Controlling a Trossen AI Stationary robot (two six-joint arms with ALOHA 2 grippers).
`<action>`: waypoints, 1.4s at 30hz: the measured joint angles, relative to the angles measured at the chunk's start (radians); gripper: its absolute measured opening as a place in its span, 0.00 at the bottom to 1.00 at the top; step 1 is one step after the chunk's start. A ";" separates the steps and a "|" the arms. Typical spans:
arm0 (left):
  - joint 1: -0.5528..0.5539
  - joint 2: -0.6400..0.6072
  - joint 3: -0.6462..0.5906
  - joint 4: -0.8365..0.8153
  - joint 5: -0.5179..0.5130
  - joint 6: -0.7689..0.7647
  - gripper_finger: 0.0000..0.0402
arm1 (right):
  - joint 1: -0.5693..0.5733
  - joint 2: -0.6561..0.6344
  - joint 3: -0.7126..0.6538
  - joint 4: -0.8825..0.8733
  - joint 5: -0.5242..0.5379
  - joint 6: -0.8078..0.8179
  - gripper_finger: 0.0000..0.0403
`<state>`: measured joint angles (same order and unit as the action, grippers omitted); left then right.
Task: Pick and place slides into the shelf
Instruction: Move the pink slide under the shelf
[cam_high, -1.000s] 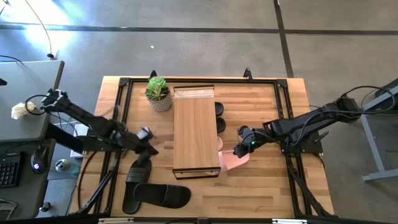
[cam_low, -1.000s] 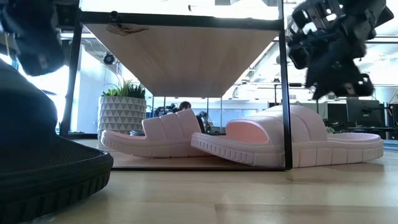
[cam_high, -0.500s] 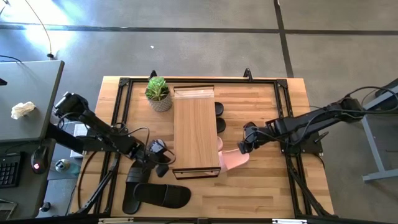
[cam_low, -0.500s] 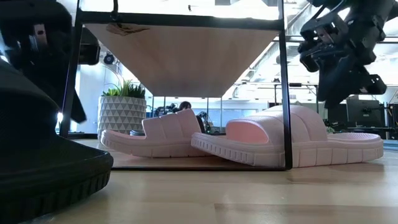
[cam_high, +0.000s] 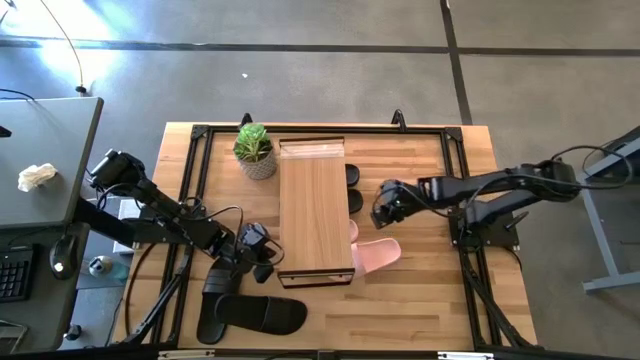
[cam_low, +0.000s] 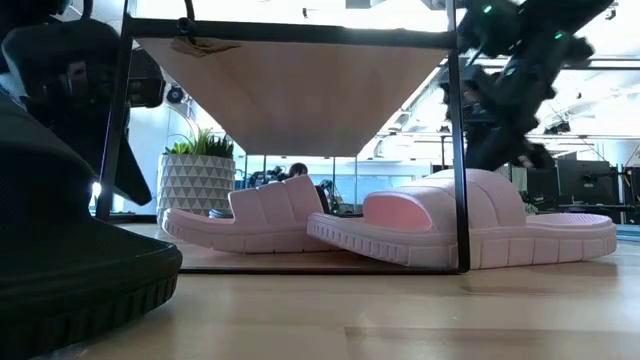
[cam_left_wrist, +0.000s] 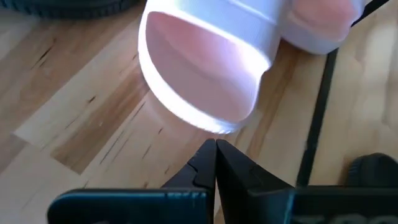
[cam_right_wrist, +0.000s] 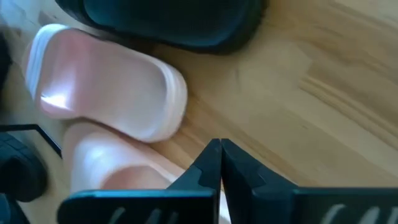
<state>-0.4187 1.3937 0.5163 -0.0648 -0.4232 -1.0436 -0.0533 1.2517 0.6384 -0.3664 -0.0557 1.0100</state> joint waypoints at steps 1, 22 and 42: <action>0.000 0.004 0.001 0.006 0.000 0.004 0.00 | -0.009 0.023 0.000 0.028 -0.018 -0.007 0.01; 0.000 0.084 0.001 0.043 -0.055 0.029 0.00 | -0.060 0.322 0.001 0.379 -0.136 0.067 0.00; 0.144 0.143 0.000 0.104 -0.087 0.030 0.00 | -0.044 0.323 0.000 0.347 -0.156 0.091 0.00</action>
<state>-0.2744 1.5372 0.5159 0.0391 -0.5098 -1.0138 -0.0975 1.5745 0.6380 -0.0193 -0.2115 1.1009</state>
